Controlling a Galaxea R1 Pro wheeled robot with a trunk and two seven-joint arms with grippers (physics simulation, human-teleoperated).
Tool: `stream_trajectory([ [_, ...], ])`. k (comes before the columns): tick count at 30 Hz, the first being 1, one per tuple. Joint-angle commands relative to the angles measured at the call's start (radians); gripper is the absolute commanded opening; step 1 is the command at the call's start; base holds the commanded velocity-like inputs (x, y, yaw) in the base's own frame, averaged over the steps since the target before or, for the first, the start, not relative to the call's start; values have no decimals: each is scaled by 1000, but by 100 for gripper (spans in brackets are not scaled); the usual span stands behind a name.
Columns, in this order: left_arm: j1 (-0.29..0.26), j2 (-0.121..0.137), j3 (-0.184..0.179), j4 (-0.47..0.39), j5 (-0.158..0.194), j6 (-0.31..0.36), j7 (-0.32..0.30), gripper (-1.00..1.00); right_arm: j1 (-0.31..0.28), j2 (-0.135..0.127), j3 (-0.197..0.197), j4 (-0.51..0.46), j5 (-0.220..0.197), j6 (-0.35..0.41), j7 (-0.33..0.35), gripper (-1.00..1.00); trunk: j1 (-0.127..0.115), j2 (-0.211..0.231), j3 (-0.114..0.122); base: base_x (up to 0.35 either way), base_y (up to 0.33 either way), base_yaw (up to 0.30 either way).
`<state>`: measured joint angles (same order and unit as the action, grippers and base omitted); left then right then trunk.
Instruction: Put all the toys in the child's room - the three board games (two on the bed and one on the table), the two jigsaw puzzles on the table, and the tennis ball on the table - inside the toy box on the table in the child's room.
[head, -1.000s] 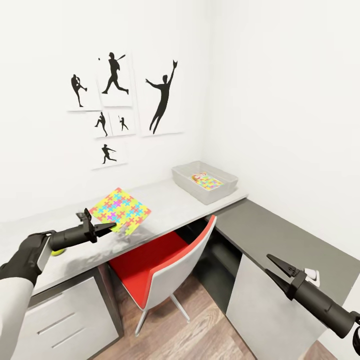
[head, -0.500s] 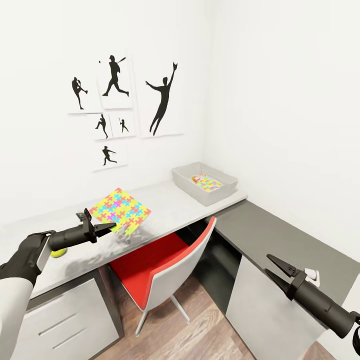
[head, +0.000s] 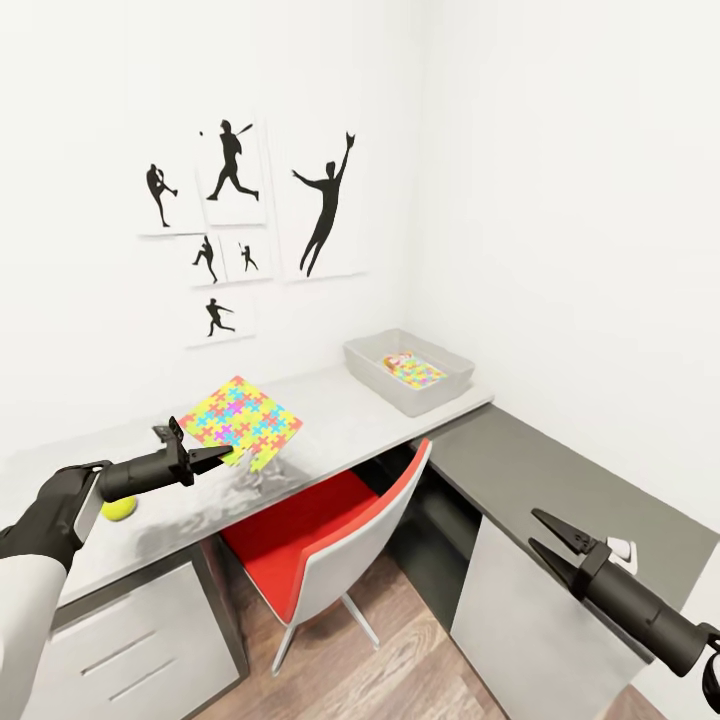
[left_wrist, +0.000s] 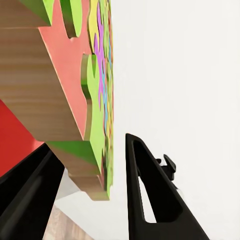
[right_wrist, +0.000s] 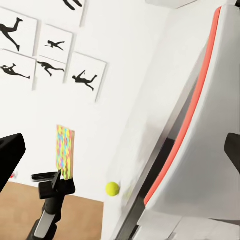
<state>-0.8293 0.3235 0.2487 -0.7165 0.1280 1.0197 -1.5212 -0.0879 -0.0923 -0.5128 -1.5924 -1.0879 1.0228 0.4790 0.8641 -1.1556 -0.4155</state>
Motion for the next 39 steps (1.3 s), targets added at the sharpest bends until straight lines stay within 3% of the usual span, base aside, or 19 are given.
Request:
stream_trajectory([
  [1,-1,0,0,0,0,11,-4,-100,-1,0,-2,0,7,5,11,100,-4,7,2,0,0,0],
  [26,-1,2,0,0,-2,11,-4,-100,-1,3,-3,0,4,7,17,100,-92,168,74,0,0,-1],
  [34,-1,8,-2,0,-5,7,-50,-100,-1,4,-10,3,6,8,17,100,-104,189,87,0,0,-218],
  [39,-1,12,-3,0,-5,7,-50,-100,2,3,-46,30,4,8,18,100,-123,224,105,0,0,-274],
])
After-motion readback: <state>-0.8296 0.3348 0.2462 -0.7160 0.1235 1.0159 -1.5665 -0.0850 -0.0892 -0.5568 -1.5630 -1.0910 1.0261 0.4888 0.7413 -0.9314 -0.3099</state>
